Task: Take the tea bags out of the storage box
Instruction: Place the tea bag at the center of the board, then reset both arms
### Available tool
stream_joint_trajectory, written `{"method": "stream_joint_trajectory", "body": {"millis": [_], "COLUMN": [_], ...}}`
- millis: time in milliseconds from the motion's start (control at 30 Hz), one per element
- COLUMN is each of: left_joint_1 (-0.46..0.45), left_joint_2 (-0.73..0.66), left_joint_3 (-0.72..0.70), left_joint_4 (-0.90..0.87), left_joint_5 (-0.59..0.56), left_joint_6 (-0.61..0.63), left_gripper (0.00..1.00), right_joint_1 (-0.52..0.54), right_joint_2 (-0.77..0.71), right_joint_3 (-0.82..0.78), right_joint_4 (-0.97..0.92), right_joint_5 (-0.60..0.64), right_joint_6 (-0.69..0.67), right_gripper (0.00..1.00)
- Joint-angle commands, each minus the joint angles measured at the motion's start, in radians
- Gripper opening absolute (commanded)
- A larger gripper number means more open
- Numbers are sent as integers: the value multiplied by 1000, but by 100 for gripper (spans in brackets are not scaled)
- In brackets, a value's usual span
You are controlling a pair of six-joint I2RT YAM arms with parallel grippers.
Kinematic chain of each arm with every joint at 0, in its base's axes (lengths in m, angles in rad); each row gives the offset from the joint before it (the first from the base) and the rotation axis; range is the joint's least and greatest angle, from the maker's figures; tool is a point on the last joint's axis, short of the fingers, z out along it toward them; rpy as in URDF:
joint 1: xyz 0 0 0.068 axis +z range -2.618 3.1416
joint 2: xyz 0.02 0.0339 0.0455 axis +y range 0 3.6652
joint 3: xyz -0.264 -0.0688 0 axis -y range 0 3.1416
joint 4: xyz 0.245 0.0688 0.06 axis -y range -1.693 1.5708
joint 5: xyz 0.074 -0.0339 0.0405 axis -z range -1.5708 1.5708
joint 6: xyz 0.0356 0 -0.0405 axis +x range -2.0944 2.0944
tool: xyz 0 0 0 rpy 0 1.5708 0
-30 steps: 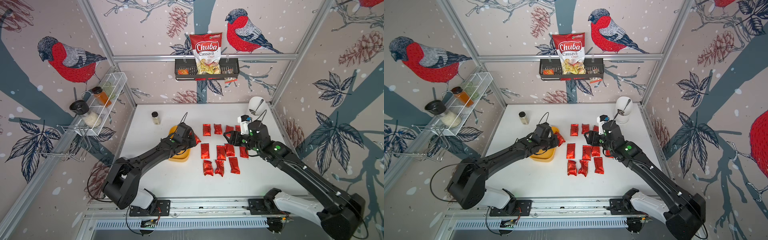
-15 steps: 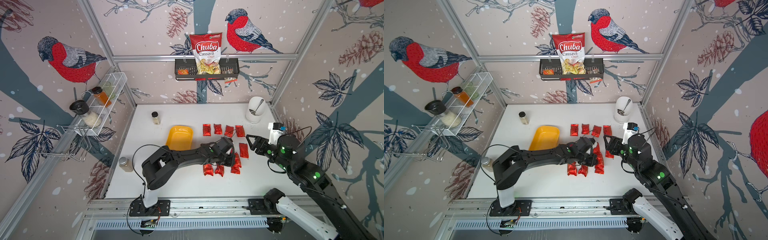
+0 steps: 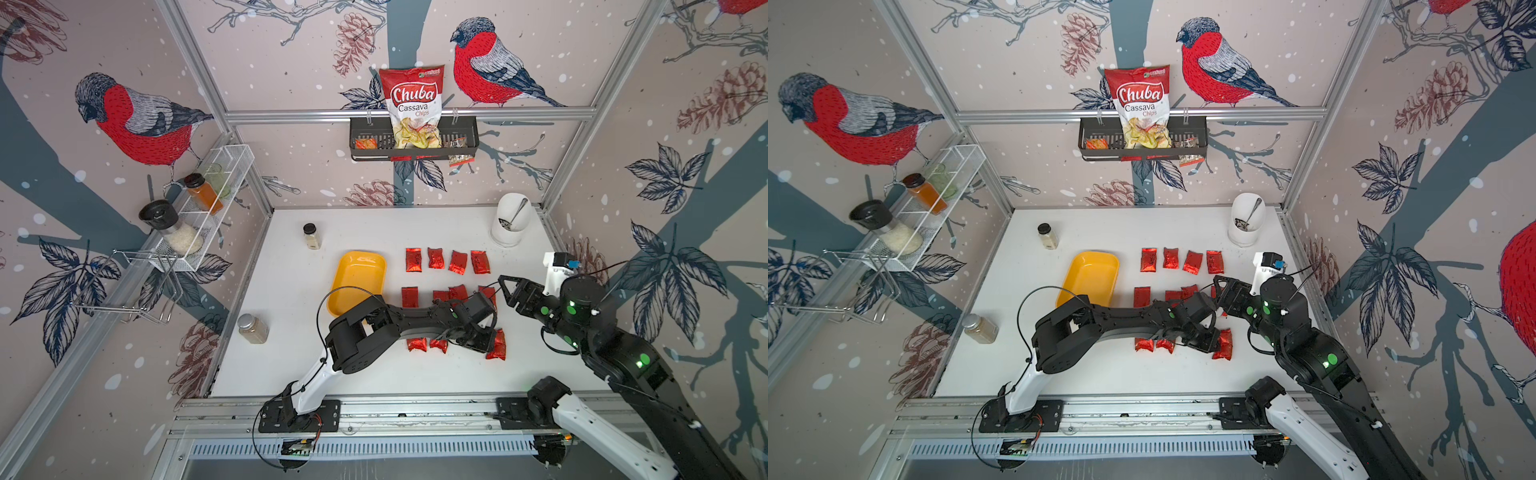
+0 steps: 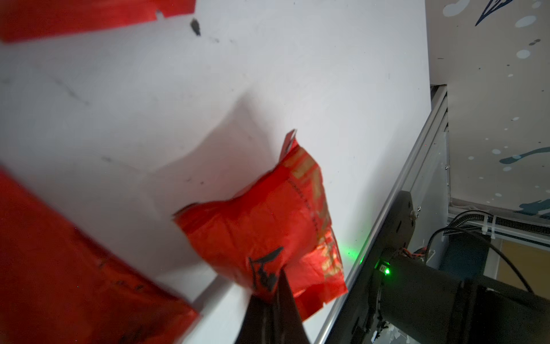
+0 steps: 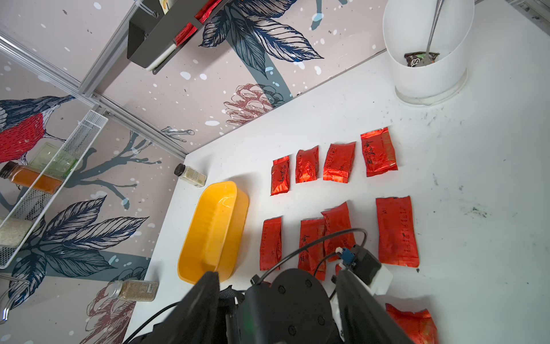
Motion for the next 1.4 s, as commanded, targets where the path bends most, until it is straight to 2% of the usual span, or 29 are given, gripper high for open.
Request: {"method": "stream_joint_trajectory", "body": {"millis": [0, 67, 100, 233, 500, 633, 767, 833, 933, 1033, 1067, 1133, 1200, 1267, 1300, 1367], "left_joint_1": [-1, -1, -1, 0, 70, 160, 294, 359, 440, 470, 470, 470, 470, 474, 483, 584], "left_joint_2": [9, -9, -21, -99, -328, -481, -645, -720, -822, -904, -935, -965, -975, -981, -982, -987], "left_joint_3": [6, 5, 3, -3, -139, -224, -274, -268, -254, -258, -286, -301, -339, -391, -399, -445], "left_joint_4": [-2, -7, -12, -62, -91, -124, -176, -216, -242, -204, -126, -59, 25, 108, 97, 136], "left_joint_5": [-17, -32, -44, -99, -166, -201, -262, -327, -500, -796, -832, -897, -979, -1122, -1139, -963], "left_joint_6": [-16, -11, -8, 19, 27, 48, 101, 146, 240, 345, 440, 560, 674, 717, 713, 718], "left_gripper": [7, 28, 35, 47, 50, 50, 53, 54, 58, 63, 64, 84, 87, 96, 96, 96], "right_joint_1": [1, 1, 1, 1, -5, -22, -65, -89, -120, -157, -161, -171, -187, -205, -216, -253], "right_joint_2": [2, 1, 3, 11, 69, 134, 269, 334, 414, 458, 460, 439, 415, 419, 434, 488], "right_joint_3": [-3, -3, -5, 1, 24, 48, 94, 110, 140, 146, 118, 13, -86, -142, -148, -146], "right_joint_4": [11, 13, 14, 31, 143, 231, 308, 360, 443, 555, 608, 810, 983, 1084, 1102, 1111], "right_joint_5": [4, 5, 6, 23, 57, 42, 3, 20, 118, 68, 70, 68, 43, 54, 71, 103], "right_joint_6": [-6, -8, -10, -18, -36, -64, -106, -118, -98, -143, -133, -163, -234, -306, -327, -357], "right_gripper": [68, 68, 69, 75, 84, 91, 100, 100, 100, 100, 98, 99, 100, 100, 100, 100]}}
